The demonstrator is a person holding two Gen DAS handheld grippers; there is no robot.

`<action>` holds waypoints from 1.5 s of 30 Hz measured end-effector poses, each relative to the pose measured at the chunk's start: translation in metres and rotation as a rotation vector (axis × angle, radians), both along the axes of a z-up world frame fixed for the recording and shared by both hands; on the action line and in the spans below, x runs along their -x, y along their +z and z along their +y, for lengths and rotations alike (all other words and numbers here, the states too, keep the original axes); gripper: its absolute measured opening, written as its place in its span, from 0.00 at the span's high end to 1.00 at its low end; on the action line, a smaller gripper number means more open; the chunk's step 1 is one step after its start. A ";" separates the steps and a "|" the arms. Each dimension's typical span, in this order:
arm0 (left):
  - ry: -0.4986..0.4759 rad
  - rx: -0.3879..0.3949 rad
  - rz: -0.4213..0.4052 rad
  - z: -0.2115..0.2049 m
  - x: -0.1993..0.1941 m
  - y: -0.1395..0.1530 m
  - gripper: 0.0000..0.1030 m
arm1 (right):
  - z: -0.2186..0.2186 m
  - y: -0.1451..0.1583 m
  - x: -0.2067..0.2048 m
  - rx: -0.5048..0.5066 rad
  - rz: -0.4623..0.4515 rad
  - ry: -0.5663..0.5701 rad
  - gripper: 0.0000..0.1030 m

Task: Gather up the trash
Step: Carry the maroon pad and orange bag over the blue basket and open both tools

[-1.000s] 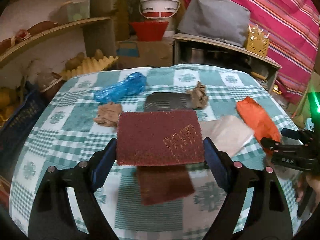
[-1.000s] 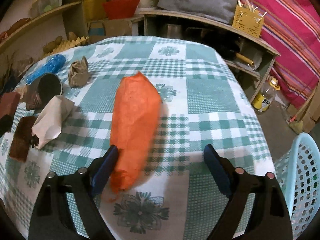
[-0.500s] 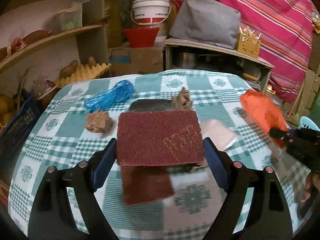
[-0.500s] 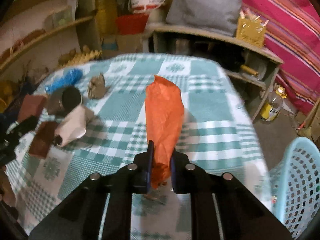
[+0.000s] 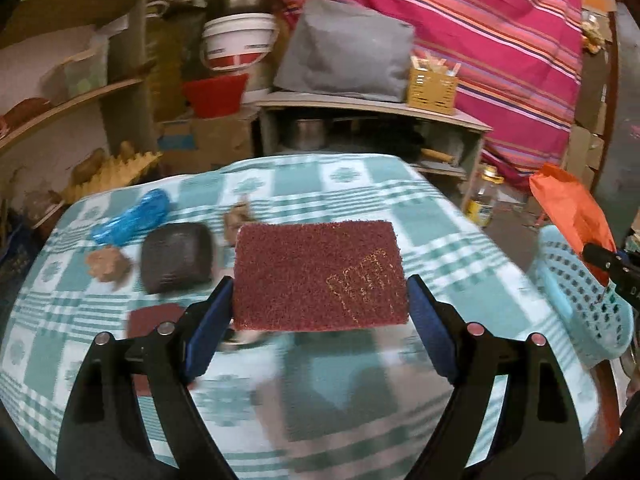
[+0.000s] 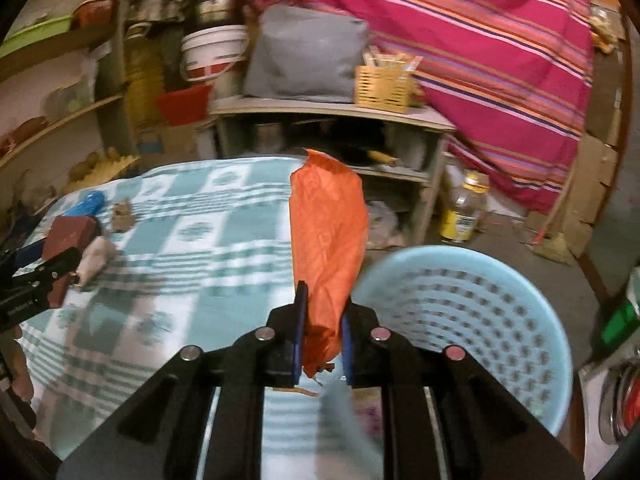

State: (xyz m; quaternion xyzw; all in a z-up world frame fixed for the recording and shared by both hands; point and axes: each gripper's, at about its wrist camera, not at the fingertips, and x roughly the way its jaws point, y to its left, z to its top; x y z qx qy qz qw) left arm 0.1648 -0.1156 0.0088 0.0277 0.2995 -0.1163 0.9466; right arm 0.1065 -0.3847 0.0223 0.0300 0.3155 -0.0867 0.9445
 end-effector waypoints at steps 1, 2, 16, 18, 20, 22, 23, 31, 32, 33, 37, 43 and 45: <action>-0.011 0.002 -0.002 -0.008 0.002 0.000 0.20 | -0.010 -0.001 0.004 -0.003 0.001 -0.015 0.86; -0.029 0.004 -0.005 -0.020 0.004 0.001 0.20 | -0.020 -0.002 0.008 -0.007 0.002 -0.032 0.86; -0.256 0.019 -0.017 -0.157 0.034 -0.003 0.20 | -0.102 -0.021 0.052 -0.053 0.013 -0.164 0.86; -0.284 0.015 -0.022 -0.176 0.038 -0.006 0.20 | -0.107 -0.024 0.055 -0.061 0.014 -0.169 0.86; -0.310 0.010 -0.026 -0.191 0.041 -0.007 0.20 | -0.112 -0.026 0.057 -0.064 0.012 -0.175 0.86; -0.326 0.013 -0.031 -0.202 0.044 -0.009 0.20 | -0.118 -0.027 0.059 -0.068 0.010 -0.184 0.86; -0.333 0.016 -0.029 -0.206 0.044 -0.010 0.20 | -0.121 -0.028 0.060 -0.072 0.009 -0.189 0.86; -0.371 0.036 -0.015 -0.228 0.045 -0.013 0.18 | -0.131 -0.031 0.065 -0.091 0.002 -0.209 0.86; -0.378 0.041 -0.014 -0.228 0.045 -0.012 0.16 | -0.131 -0.031 0.065 -0.090 0.003 -0.209 0.86; -0.383 0.048 -0.018 -0.229 0.046 -0.010 0.12 | -0.131 -0.031 0.064 -0.090 0.004 -0.209 0.86; -0.375 0.053 -0.051 -0.225 0.052 -0.004 0.10 | -0.129 -0.031 0.063 -0.088 0.005 -0.208 0.86; -0.295 0.056 -0.069 -0.193 0.045 0.003 0.08 | -0.120 -0.030 0.059 -0.077 0.007 -0.188 0.86; -0.266 0.060 -0.070 -0.181 0.042 0.005 0.06 | -0.115 -0.030 0.056 -0.076 0.013 -0.175 0.85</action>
